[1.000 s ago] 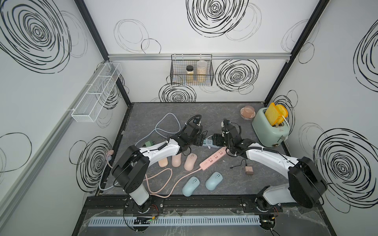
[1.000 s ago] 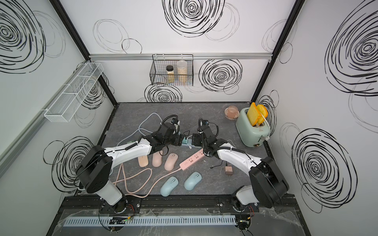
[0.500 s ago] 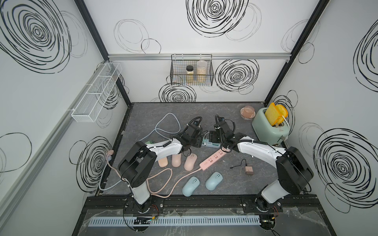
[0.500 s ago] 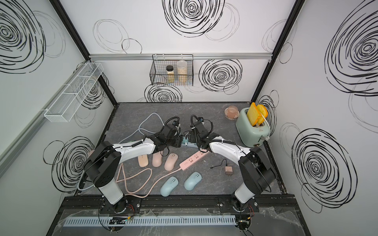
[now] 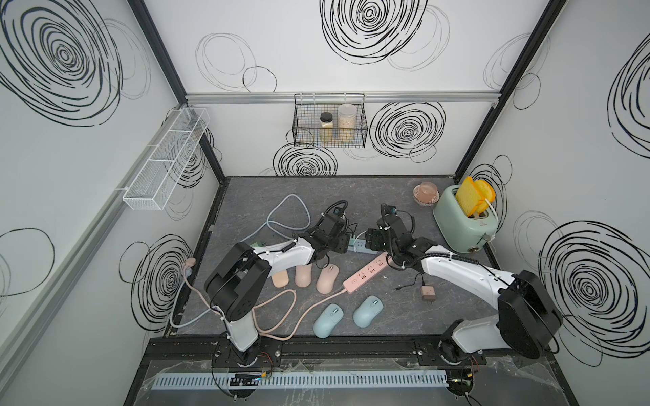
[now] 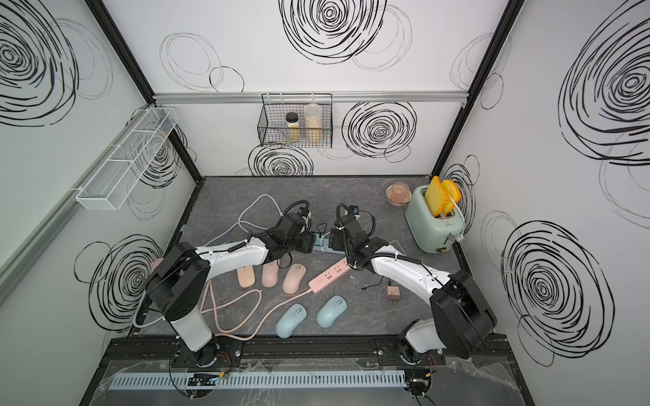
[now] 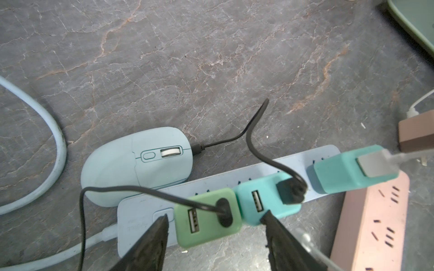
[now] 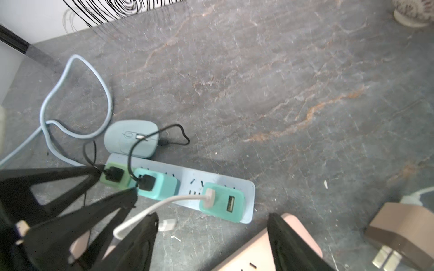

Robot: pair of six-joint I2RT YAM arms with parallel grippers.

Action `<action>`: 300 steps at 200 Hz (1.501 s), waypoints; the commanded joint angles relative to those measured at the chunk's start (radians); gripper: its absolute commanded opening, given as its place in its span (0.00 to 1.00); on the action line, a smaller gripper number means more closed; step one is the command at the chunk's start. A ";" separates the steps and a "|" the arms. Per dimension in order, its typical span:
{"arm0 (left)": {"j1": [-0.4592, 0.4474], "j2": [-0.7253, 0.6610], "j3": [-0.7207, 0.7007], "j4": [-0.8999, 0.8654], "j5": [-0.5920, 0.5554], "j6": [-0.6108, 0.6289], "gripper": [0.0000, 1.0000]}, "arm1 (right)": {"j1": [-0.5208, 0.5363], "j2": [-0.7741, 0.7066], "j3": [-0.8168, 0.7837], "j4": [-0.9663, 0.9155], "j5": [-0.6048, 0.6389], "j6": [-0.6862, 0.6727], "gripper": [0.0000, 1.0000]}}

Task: Unplug the wireless mouse
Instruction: Remove the plug from the socket.

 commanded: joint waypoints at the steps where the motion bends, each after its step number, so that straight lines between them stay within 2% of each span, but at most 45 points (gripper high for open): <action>1: -0.010 -0.079 -0.015 0.026 -0.008 -0.006 0.73 | 0.008 -0.068 -0.035 0.014 0.000 0.041 0.78; 36: 0.003 -0.119 -0.004 -0.009 -0.045 0.003 0.69 | 0.007 -0.172 -0.083 0.019 0.009 0.040 0.78; 88: 0.041 -0.069 0.013 -0.043 -0.059 -0.010 0.66 | -0.006 -0.257 -0.133 0.059 0.027 0.021 0.78; 105: 0.062 -0.119 -0.034 -0.042 -0.097 -0.040 0.62 | -0.019 -0.265 -0.140 0.062 0.020 0.022 0.78; 128: 0.102 -0.195 -0.127 0.011 -0.063 -0.093 0.60 | -0.041 -0.268 -0.152 0.088 -0.012 0.027 0.78; 161: 0.114 -0.189 -0.201 0.052 -0.021 -0.122 0.53 | -0.071 -0.255 -0.145 0.092 -0.050 0.022 0.78; 174: 0.118 -0.172 -0.229 0.086 -0.011 -0.159 0.53 | -0.075 -0.253 -0.145 0.095 -0.061 0.016 0.78; 228: 0.132 -0.101 -0.201 0.178 0.055 -0.173 0.70 | -0.075 -0.190 -0.127 0.095 -0.124 0.011 0.78; 300: 0.137 -0.004 -0.172 0.193 0.058 -0.161 0.67 | -0.058 -0.095 -0.068 0.104 -0.154 0.025 0.78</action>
